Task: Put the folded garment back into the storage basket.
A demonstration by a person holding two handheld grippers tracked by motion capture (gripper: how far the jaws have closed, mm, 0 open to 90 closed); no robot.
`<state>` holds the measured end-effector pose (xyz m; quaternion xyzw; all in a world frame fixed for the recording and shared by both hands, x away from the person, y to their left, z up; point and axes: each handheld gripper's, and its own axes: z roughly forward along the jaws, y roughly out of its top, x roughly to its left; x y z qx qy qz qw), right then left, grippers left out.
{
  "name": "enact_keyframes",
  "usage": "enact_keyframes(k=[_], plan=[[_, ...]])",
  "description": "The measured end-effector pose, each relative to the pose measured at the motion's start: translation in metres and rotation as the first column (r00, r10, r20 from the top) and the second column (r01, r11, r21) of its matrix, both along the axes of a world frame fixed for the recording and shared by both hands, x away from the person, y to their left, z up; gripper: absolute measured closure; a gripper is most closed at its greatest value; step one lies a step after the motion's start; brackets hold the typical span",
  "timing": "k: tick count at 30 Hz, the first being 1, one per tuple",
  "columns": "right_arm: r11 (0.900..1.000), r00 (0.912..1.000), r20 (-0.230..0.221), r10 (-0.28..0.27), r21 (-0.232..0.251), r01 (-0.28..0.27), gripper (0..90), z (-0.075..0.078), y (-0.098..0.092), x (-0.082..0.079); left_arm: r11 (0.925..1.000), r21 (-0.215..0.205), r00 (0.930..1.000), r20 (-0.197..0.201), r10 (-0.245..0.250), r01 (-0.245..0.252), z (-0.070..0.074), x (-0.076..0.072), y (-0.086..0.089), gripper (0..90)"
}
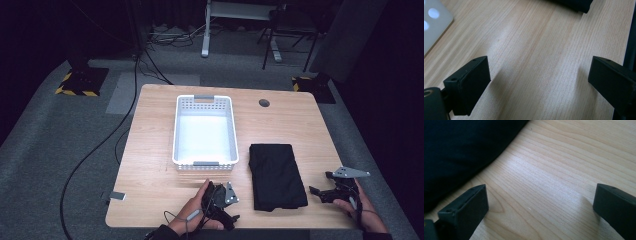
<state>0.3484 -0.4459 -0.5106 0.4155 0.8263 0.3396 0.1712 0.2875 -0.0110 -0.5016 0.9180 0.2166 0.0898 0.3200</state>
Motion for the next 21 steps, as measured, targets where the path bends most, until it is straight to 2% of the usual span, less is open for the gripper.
enact_keyframes(k=[7,16,21], plan=[[1.0,1.0,0.0,0.0,0.0,0.0,0.1,0.0,0.0,0.0,0.9999,-0.01,0.9997,-0.022,-0.01,0.01,0.002,0.001,-0.005,4.5],[1.0,1.0,0.0,0.001,0.0,-0.001,0.1,0.0,0.0,0.0,0.9997,-0.001,0.9991,-0.036,-0.023,0.023,0.002,0.003,-0.016,4.9],[1.0,1.0,0.0,0.0,0.0,0.0,0.1,0.0,0.0,0.0,0.9994,-0.016,0.9986,-0.044,-0.031,0.031,0.003,0.004,-0.02,5.0]])
